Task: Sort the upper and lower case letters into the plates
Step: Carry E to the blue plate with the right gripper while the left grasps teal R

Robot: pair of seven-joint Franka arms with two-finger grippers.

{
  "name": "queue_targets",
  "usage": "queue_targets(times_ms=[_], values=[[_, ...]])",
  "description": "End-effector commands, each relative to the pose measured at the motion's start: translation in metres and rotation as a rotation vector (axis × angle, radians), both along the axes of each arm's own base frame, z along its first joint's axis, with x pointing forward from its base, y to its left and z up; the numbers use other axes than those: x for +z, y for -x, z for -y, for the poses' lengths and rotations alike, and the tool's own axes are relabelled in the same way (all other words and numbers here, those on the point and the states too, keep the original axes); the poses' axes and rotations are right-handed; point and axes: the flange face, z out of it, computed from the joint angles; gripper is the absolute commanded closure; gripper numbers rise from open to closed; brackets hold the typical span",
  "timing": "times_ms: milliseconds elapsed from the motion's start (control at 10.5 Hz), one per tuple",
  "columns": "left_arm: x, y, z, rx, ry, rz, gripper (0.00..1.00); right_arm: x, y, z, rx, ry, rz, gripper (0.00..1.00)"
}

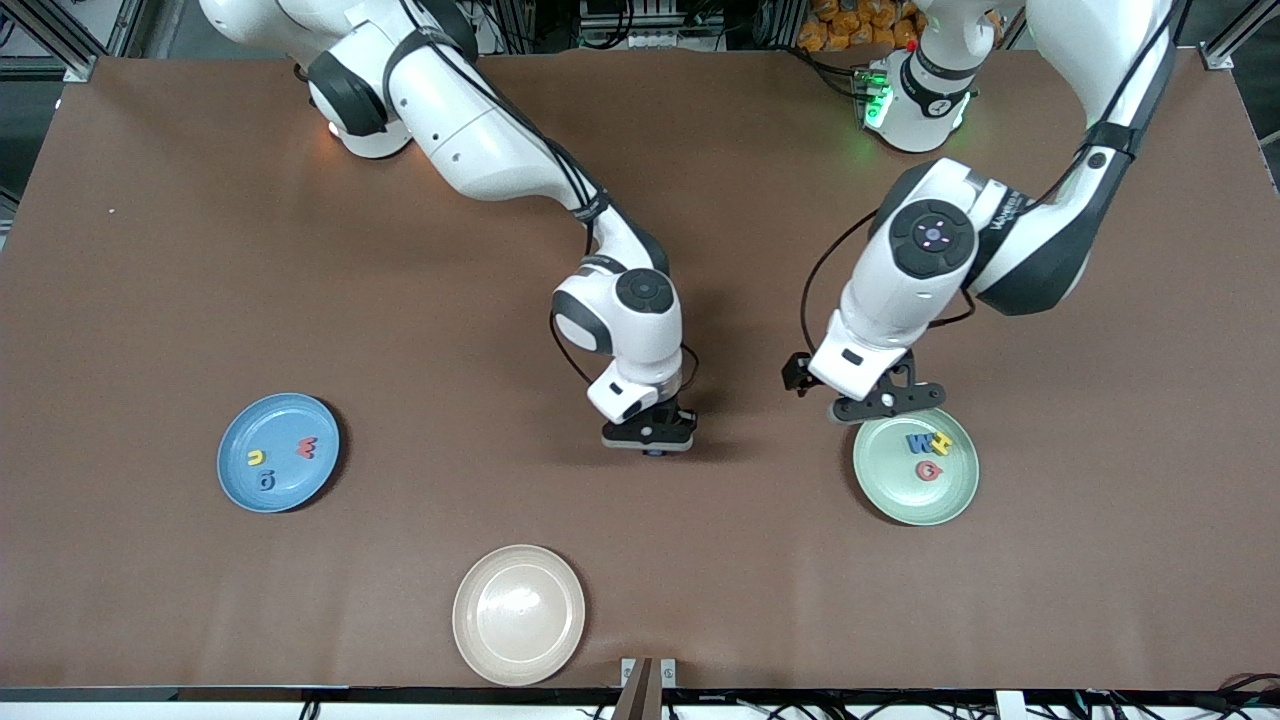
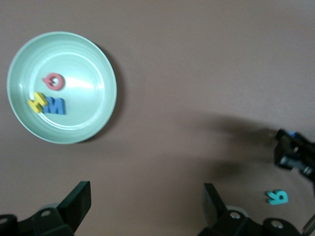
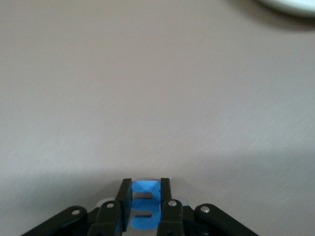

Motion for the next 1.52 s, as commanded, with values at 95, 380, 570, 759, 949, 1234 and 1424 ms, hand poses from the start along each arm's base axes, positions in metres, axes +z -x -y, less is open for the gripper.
queue_targets(times_ms=[95,380,570,759,949,1234,1424], values=[[-0.008,0.009,0.031,0.015,0.026,-0.026,0.0,0.048,-0.03,0.048,0.001,-0.005,-0.048,1.0],[-0.036,0.015,0.092,0.035,0.061,-0.05,0.0,0.056,-0.045,0.125,0.06,0.06,-0.11,1.0],[-0.067,0.017,0.136,0.046,0.054,-0.041,0.0,0.056,-0.055,0.186,0.08,0.103,-0.149,1.0],[-0.106,0.025,0.167,0.046,-0.014,0.004,0.0,0.059,-0.065,0.245,0.092,0.137,-0.179,1.0],[-0.136,0.031,0.191,0.024,-0.025,0.044,0.0,0.063,-0.074,0.315,0.11,0.171,-0.213,1.0],[-0.165,0.049,0.213,-0.012,-0.007,0.038,0.0,0.051,-0.08,0.41,0.099,0.211,-0.283,1.0],[-0.179,0.052,0.227,-0.011,0.015,0.044,0.0,0.047,-0.081,0.468,0.074,0.228,-0.353,1.0]])
